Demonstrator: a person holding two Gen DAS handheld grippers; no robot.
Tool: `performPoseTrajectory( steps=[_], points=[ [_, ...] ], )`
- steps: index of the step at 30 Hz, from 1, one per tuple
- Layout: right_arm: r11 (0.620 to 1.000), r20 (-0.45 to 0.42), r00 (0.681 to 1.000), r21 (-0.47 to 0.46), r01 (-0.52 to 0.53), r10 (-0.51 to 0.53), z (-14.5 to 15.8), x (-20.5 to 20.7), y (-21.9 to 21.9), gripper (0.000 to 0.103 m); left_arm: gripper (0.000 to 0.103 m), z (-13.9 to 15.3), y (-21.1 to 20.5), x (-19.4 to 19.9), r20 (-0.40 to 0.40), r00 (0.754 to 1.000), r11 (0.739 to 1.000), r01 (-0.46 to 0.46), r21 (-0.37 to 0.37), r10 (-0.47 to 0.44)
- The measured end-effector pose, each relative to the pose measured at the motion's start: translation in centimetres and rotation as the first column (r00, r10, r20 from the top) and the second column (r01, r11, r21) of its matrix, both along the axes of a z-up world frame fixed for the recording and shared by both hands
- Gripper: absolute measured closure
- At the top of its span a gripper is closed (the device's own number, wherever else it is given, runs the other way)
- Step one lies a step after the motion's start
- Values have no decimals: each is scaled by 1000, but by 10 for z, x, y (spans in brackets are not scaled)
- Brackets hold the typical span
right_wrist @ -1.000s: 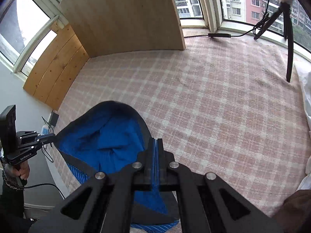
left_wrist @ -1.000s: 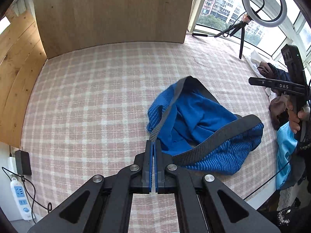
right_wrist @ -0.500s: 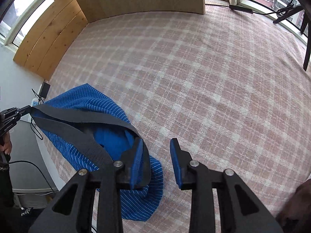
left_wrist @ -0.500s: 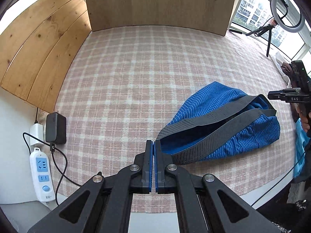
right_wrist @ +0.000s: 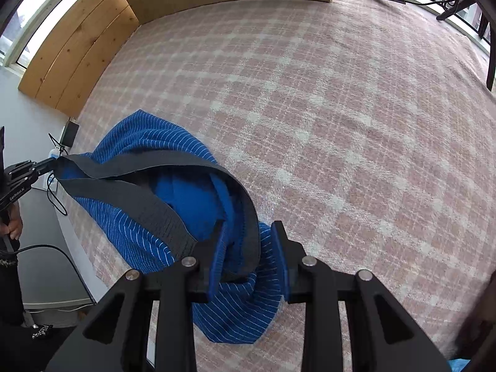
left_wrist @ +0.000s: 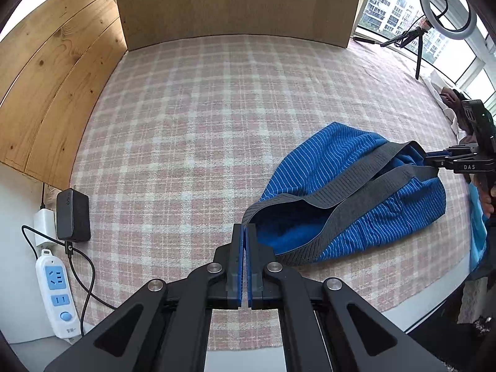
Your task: Fold clothes
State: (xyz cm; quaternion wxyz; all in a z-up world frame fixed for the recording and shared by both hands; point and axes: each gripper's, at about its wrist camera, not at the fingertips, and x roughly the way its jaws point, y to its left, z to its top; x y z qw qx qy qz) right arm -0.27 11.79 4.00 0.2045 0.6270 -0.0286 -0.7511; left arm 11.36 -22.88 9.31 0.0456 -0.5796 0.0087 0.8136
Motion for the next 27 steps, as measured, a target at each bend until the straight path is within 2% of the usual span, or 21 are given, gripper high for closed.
performPoseTrajectory(
  steps=[1, 2, 3, 5, 7, 10, 13, 14, 15, 17, 18, 21, 23, 25, 27],
  points=[
    [1000, -7, 1000, 1, 2, -2, 0, 1, 0, 76, 102, 1, 2, -2, -3, 1000, 1000, 4, 0, -4],
    [1000, -14, 1000, 2, 5, -5, 0, 3, 0, 91, 102, 2, 4, -4, -6, 1000, 1000, 9, 0, -9],
    [1000, -22, 1000, 2, 7, -7, 0, 4, 0, 100, 102, 5, 4, -5, -13, 1000, 1000, 10, 7, -10],
    [997, -58, 997, -63, 46, -49, 14, 6, 11, 101, 102, 14, 3, -7, -35, 999, 1000, 9, 23, -8],
    [988, -120, 986, -115, 104, -117, 43, 6, 28, 101, 102, 37, -1, -13, -81, 997, 999, 14, 33, -11],
    [963, -236, 943, -188, 195, -237, 103, -1, 56, 102, 102, 83, -5, -25, -182, 983, 1000, 25, 20, -21],
    [953, -318, 911, -234, 193, -263, 163, -3, 72, 102, 102, 122, -1, -34, -261, 963, 998, 55, -18, -58],
    [957, -305, 920, -228, 181, -247, 170, -6, 69, 100, 102, 128, 1, -35, -274, 959, 997, 68, -33, -75],
    [964, -286, 933, -209, 163, -219, 168, -7, 65, 97, 102, 128, 3, -34, -274, 958, 996, 79, -44, -88],
    [978, -259, 950, -154, 139, -176, 155, -5, 53, 79, 102, 123, 5, -33, -264, 959, 994, 91, -65, -105],
    [984, -238, 959, -123, 130, -157, 142, -2, 46, 78, 102, 116, 4, -32, -252, 962, 993, 90, -72, -105],
    [989, -111, 990, -128, 77, -92, 81, 6, 20, 78, 102, 92, -5, -29, -198, 978, 997, 63, -54, -72],
    [994, -52, 996, -84, 71, -75, 44, 5, 3, 78, 102, 83, -13, -26, -173, 984, 998, 41, -43, -47],
    [996, -38, 997, -51, 70, -72, 21, 0, -7, 78, 102, 76, -17, -23, -158, 987, 999, 28, -45, -35],
    [990, -14, 995, -95, 102, -103, 9, -7, -7, 78, 102, 71, -21, -21, -147, 989, 999, 17, -48, -24]
  ],
)
